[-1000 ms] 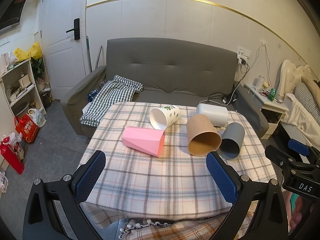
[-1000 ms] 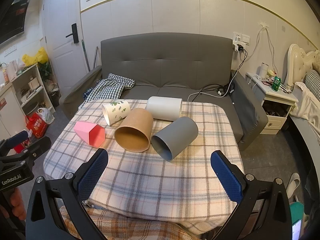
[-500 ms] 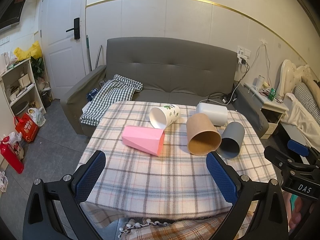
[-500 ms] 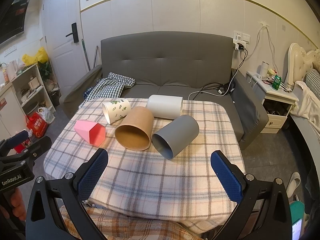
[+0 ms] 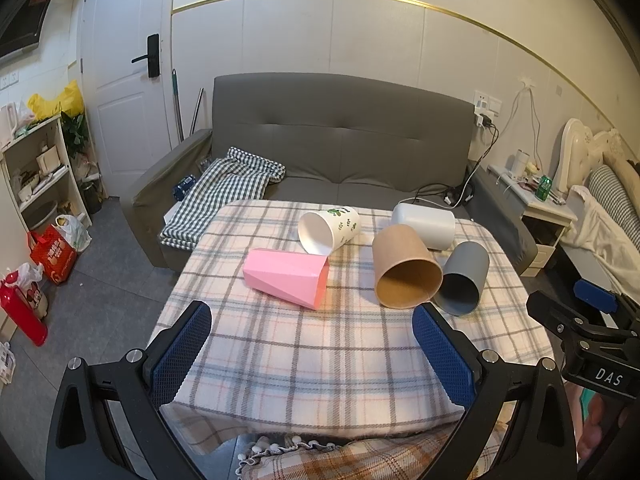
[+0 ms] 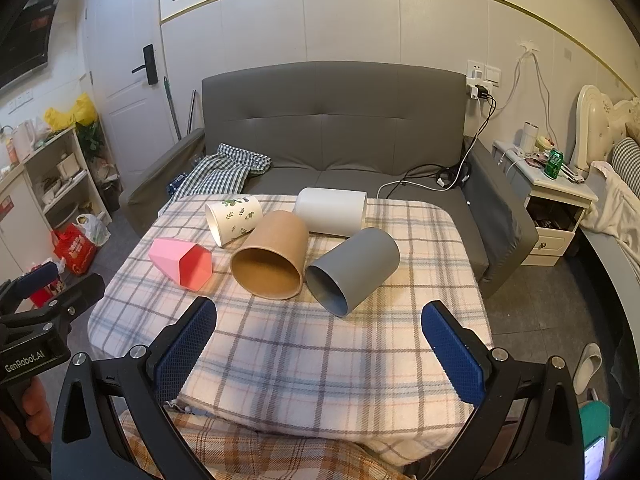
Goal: Flip cup upside down
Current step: 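Reach the left gripper to the white leaf-print cup and close on it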
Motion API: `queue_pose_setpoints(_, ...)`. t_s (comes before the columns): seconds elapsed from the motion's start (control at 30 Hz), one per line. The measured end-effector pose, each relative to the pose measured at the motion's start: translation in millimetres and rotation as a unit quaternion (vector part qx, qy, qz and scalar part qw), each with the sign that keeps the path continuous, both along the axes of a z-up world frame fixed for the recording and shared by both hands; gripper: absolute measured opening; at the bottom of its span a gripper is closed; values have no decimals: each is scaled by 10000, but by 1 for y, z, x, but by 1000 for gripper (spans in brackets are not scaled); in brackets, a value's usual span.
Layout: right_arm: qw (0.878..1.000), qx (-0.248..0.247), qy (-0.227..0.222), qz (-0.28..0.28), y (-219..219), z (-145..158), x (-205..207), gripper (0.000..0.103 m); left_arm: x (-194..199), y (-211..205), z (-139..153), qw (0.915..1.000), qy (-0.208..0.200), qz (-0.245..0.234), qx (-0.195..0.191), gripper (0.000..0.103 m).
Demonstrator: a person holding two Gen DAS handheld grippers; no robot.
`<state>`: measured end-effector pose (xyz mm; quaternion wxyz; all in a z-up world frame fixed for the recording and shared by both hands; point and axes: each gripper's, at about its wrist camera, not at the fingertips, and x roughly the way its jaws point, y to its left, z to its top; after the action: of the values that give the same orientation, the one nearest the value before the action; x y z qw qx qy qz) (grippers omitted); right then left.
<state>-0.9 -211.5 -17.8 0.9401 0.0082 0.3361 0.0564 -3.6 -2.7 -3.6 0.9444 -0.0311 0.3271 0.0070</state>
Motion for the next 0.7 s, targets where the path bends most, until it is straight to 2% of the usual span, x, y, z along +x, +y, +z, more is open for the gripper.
queue_pose_setpoints(0.17,10000,1,8,8,0,0,1,103,0,-4,-12,9999,45,-99,42,103)
queue_pose_setpoints(0.4,9999,-43,64,80,6,4,13,103,18,5,-2,9996,82,-263,52,103)
queue_pose_setpoints(0.7,9990,38,289,346,19,15,64,103,92,28,9,9930,187,-1040,527,103)
